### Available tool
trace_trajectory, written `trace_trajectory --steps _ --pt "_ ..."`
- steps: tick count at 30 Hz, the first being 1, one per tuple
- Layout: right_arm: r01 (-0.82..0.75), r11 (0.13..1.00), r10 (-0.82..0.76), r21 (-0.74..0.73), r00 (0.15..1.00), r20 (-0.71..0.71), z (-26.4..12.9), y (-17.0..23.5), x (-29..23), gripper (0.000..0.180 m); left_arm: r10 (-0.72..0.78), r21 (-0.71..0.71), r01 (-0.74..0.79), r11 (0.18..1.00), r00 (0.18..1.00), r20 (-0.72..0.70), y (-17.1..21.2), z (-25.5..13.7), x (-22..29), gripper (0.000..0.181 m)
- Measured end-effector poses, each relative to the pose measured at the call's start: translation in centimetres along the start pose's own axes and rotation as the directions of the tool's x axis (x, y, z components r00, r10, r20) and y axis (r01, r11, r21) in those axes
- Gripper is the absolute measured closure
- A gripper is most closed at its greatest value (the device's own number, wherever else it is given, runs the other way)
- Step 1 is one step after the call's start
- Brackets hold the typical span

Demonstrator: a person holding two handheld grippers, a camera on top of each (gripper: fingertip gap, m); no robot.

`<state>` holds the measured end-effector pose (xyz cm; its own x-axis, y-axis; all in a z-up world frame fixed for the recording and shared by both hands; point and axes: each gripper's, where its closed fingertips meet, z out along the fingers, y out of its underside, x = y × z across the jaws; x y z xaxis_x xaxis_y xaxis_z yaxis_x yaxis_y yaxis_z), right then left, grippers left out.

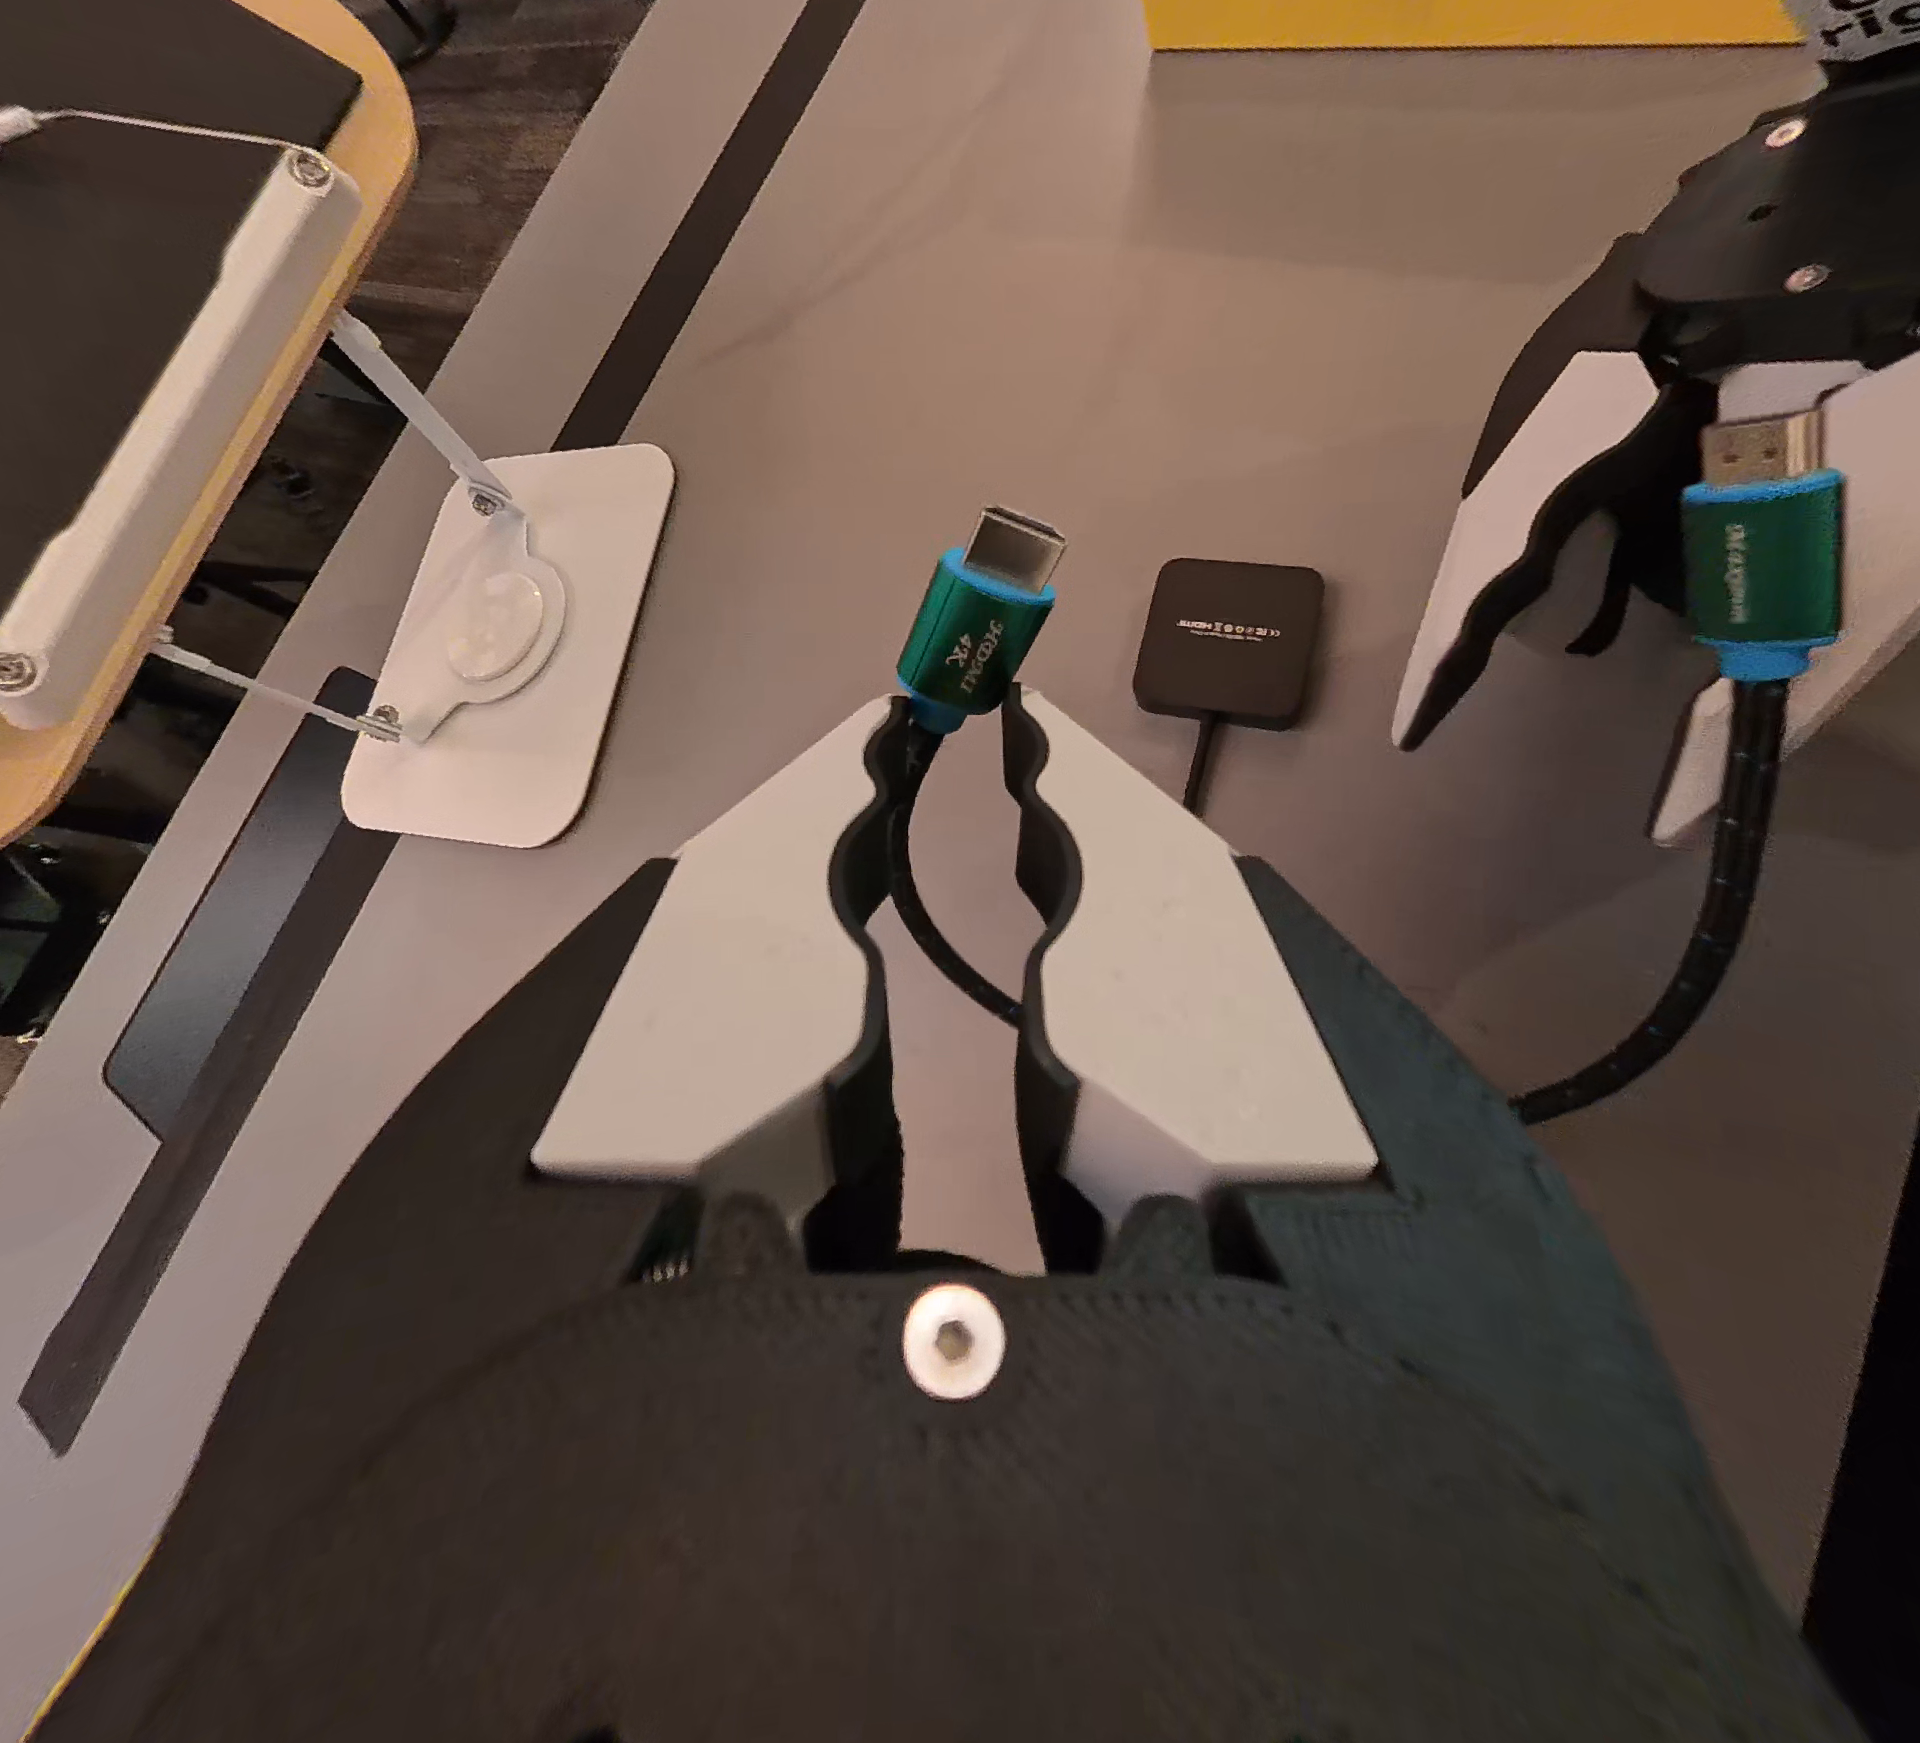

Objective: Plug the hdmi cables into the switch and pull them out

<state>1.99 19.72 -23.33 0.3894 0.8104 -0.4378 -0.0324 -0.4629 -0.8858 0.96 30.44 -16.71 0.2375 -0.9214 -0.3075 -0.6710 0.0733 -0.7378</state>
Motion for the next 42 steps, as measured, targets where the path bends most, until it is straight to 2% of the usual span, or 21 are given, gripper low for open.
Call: trace_trajectory --steps 6,12,17,21,27,30,33,36,38,42 --pt "0.095 0.985 -0.115 -0.141 0.982 -0.148 -0.5 2.0 2.5 0.133 0.010 0.006 -0.010 1.000 1.000 0.015 -0.4 -0.2 -0.5 0.166" --pt "0.145 0.979 -0.174 -0.141 0.958 -0.230 -1.4 0.9 3.4 0.135 0.022 -0.004 -0.022 1.000 1.000 0.007 -0.4 -0.1 -0.6 0.166" --pt "0.169 0.959 -0.244 -0.229 0.902 -0.356 -3.1 1.3 5.8 0.136 0.010 0.008 -0.010 1.000 1.000 0.022 -0.3 -0.3 -1.5 0.166" --pt "0.164 0.963 -0.243 -0.216 0.874 -0.420 -4.3 0.5 6.9 0.135 -0.012 0.005 0.012 1.000 0.999 0.035 0.2 -0.8 -3.1 0.166" --pt "0.172 0.954 -0.268 -0.247 0.858 -0.439 -4.7 0.9 7.4 0.135 0.005 -0.034 -0.002 0.999 0.996 0.092 0.8 -2.8 -6.4 0.166" --pt "0.209 0.949 -0.296 -0.236 0.848 -0.439 -4.5 0.2 7.0 0.135 0.050 -0.062 -0.048 0.997 0.999 0.022 0.8 -3.6 -6.0 0.165" --pt "0.277 0.936 -0.347 -0.216 0.824 -0.447 -4.3 -1.2 6.3 0.136 0.158 -0.171 -0.160 0.972 0.987 -0.023 1.9 -3.0 -4.8 0.166" --pt "0.410 0.888 -0.458 -0.207 0.756 -0.468 -4.0 -3.5 5.1 0.139 0.242 -0.260 -0.258 0.931 0.966 -0.091 3.1 -1.5 -3.0 0.166" --pt "0.520 0.821 -0.567 -0.237 0.686 -0.457 -3.5 -5.0 3.8 0.139 0.273 -0.289 -0.306 0.907 0.951 -0.147 3.8 -0.6 -1.7 0.166" --pt "0.703 0.613 -0.775 -0.360 0.448 -0.446 -2.2 -7.6 2.1 0.138 0.293 -0.296 -0.348 0.890 0.932 -0.214 3.9 0.5 -0.6 0.167"
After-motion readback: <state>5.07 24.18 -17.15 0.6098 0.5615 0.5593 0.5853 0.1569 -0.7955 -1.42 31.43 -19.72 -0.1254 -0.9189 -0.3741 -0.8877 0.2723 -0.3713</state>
